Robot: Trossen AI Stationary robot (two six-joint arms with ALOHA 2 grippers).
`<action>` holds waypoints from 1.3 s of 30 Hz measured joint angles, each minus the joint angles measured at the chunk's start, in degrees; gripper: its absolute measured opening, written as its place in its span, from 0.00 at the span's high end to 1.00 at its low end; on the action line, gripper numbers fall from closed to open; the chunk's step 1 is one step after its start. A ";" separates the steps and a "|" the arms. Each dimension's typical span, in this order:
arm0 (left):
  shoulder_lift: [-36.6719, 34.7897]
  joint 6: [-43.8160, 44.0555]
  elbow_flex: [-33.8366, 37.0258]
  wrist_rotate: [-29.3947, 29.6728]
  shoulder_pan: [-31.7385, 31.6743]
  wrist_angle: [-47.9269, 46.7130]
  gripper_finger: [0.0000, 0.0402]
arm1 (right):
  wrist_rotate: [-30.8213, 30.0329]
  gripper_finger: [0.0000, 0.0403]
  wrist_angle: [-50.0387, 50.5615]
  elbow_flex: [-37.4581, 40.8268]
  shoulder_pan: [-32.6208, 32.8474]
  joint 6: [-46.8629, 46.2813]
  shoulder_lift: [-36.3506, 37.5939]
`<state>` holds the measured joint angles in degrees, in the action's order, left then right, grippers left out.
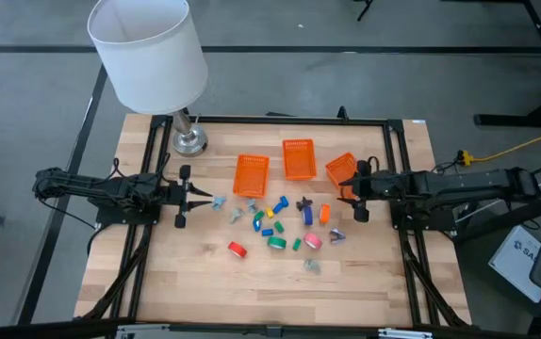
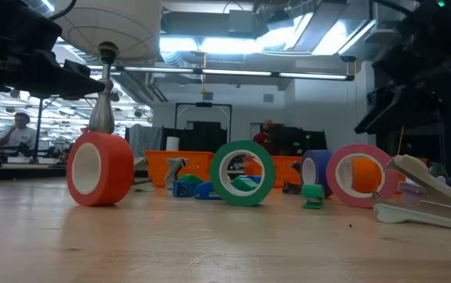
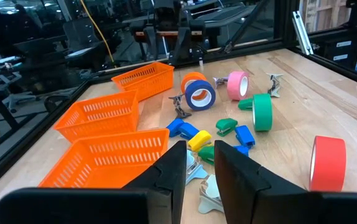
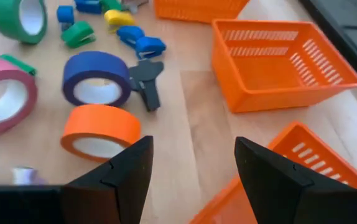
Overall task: Pick and place Stapler, Stapler remover, tape
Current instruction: Put the pink adhesive tape into the middle orange bin
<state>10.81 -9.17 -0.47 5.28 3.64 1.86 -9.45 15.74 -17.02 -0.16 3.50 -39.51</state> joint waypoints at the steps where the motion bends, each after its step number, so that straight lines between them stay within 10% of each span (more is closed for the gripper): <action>1: 0.01 0.00 -0.01 0.00 0.01 0.01 0.80 | 0.00 0.43 1.42 -1.70 0.69 0.00 -1.50; 39: 0.00 0.00 0.00 0.00 0.02 -0.03 0.80 | 6.90 0.43 16.85 -39.16 23.32 -19.74 -46.98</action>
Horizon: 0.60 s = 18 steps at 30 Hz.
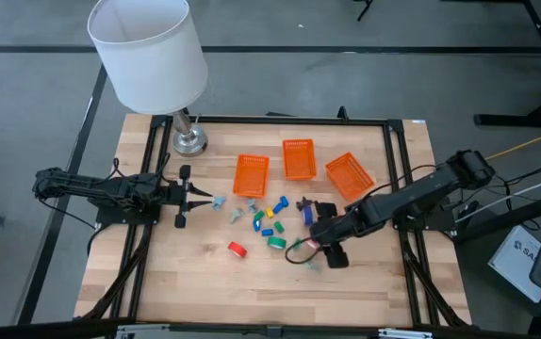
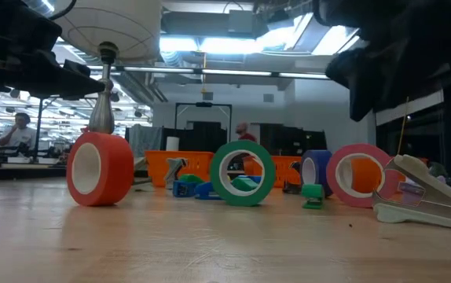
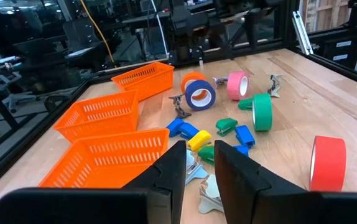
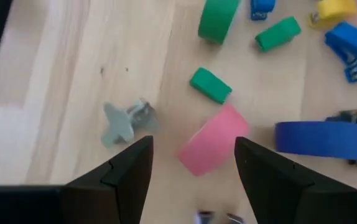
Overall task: Pick and place Stapler, Stapler remover, tape
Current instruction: Put the pink adhesive tape into the middle orange bin
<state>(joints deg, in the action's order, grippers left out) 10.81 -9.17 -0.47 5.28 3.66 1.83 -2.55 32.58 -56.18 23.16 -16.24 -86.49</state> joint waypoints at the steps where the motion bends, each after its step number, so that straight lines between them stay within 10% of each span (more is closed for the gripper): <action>1: 0.00 0.00 -0.01 0.00 0.00 0.02 0.81 | -0.49 0.43 -0.01 -0.36 -0.02 -2.63 -0.77; 18: 0.00 0.00 -0.02 0.00 0.00 0.00 0.80 | -3.89 0.43 0.95 -0.85 -0.04 -24.06 -7.73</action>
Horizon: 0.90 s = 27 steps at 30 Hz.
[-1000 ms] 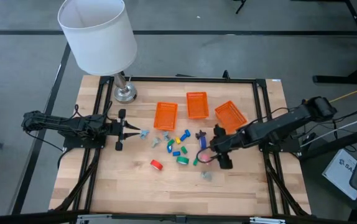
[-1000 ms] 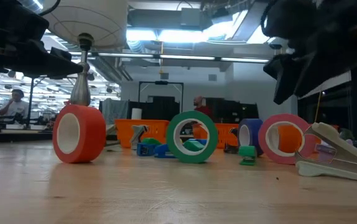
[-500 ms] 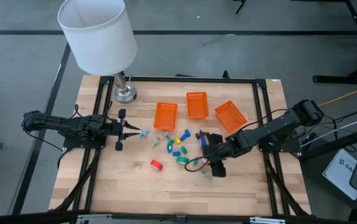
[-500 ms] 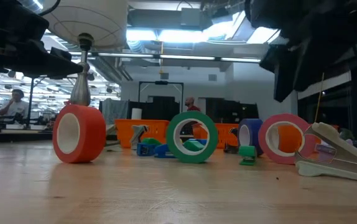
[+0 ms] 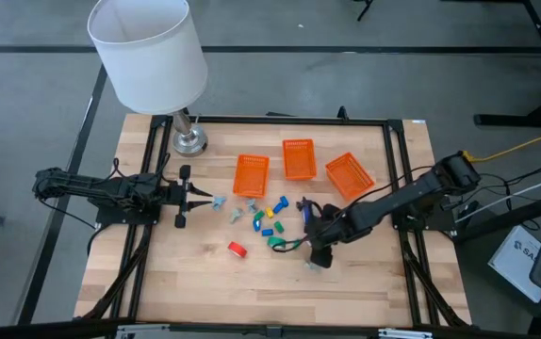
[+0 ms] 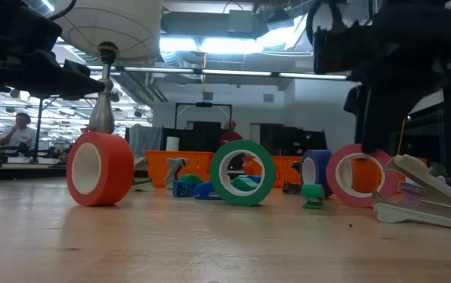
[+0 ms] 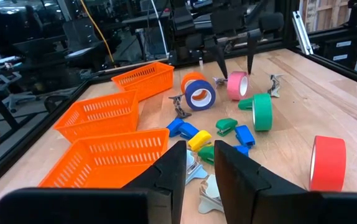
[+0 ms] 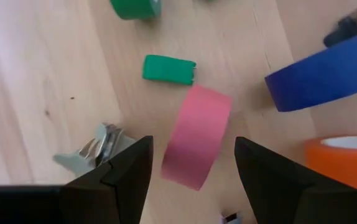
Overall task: Pick and place Stapler, Stapler remover, tape
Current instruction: Put the pink adhesive tape into the middle orange bin
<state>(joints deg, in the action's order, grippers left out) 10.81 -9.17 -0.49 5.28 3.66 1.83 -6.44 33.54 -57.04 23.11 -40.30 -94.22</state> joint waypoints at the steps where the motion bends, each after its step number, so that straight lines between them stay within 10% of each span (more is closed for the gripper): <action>1: 0.00 0.00 0.00 0.00 0.00 0.02 0.80 | 0.00 0.43 -0.06 0.00 0.00 -0.26 -0.55; 9: 0.00 0.00 0.02 0.00 0.00 -0.02 0.81 | 0.00 0.47 -0.89 0.00 0.00 0.06 -2.18; 16: 0.00 -0.02 0.00 0.00 -0.02 -0.02 0.80 | 0.44 0.73 -0.71 0.00 0.00 3.29 -1.75; 27: 0.00 0.00 0.02 0.00 0.00 -0.02 0.80 | -1.34 0.73 -0.53 0.02 -0.76 18.86 -1.34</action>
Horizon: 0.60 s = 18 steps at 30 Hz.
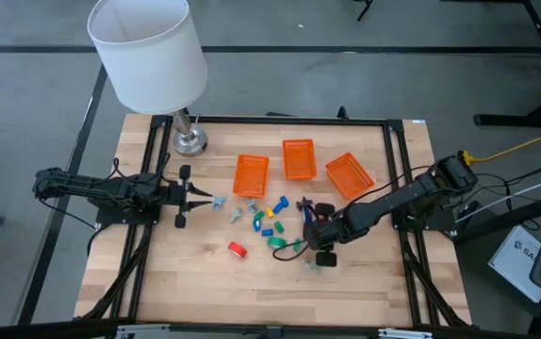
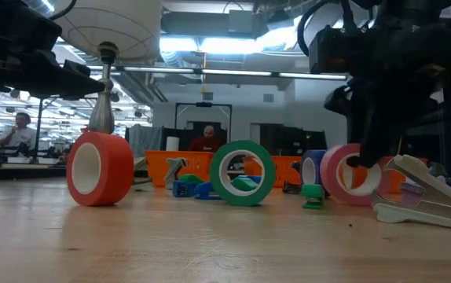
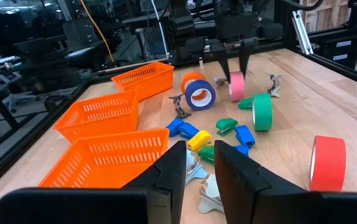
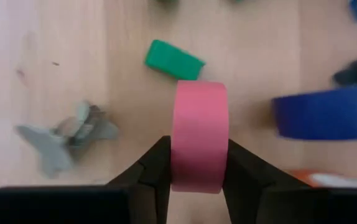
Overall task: Pick and place Stapler, Stapler remover, tape
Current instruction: Put the pink adhesive tape into the middle orange bin
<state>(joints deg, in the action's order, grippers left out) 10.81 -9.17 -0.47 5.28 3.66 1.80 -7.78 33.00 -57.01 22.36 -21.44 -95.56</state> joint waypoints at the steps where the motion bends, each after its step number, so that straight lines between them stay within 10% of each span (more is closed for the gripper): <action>1: 0.00 0.00 0.00 0.00 -0.02 0.01 0.81 | -0.14 0.73 0.00 0.00 -0.27 1.21 0.42; 18: 0.01 0.00 -0.01 0.00 0.00 -0.03 0.80 | -0.14 0.72 -1.39 -0.01 -7.43 1.88 8.40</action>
<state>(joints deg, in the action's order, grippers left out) 10.82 -9.17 -0.48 5.28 3.66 1.77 -7.92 31.61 -57.02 14.93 -19.56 -87.16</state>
